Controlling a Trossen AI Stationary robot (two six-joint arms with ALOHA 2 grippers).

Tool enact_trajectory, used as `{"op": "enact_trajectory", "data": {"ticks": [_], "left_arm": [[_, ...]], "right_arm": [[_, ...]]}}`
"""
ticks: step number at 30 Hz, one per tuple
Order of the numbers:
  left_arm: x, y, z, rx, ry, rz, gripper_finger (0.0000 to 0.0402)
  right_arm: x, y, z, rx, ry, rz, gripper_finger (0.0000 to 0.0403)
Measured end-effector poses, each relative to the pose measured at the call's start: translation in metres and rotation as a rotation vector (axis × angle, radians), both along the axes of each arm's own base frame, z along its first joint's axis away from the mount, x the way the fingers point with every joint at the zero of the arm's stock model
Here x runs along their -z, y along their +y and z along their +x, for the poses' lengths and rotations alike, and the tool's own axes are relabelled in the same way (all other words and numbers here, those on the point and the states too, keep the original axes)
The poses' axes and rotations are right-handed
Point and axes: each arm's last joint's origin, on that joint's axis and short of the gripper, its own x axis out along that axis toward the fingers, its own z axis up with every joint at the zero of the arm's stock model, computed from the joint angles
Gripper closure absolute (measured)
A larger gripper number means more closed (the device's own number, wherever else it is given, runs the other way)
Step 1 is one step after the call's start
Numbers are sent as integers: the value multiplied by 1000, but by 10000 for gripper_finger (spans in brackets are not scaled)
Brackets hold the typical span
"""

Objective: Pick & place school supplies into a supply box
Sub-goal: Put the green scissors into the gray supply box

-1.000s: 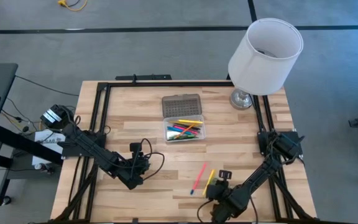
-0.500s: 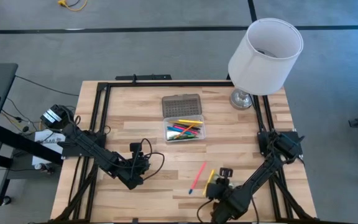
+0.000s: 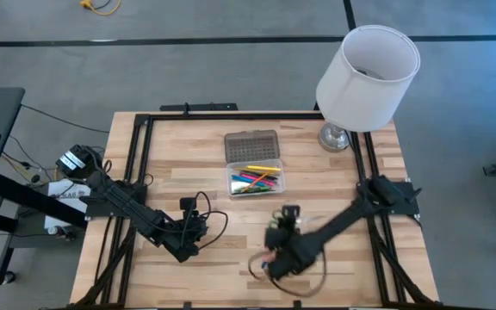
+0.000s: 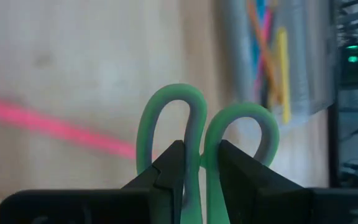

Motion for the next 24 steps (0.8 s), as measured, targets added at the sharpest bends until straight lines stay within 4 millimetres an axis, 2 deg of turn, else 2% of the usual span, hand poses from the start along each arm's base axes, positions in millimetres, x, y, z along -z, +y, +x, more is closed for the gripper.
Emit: {"op": "enact_trajectory", "data": {"ticks": [12, 18, 24], "left_arm": [[0, 0, 0, -1, 3, -10, 264], [0, 0, 0, -2, 5, -15, 264], [1, 0, -1, 2, 27, -22, 264]], "right_arm": [[-2, -99, 73, -10, -88, -2, 333], [-5, -143, 93, 21, -150, -6, 333], [-7, -174, 104, 55, -223, 73, 333]]}}
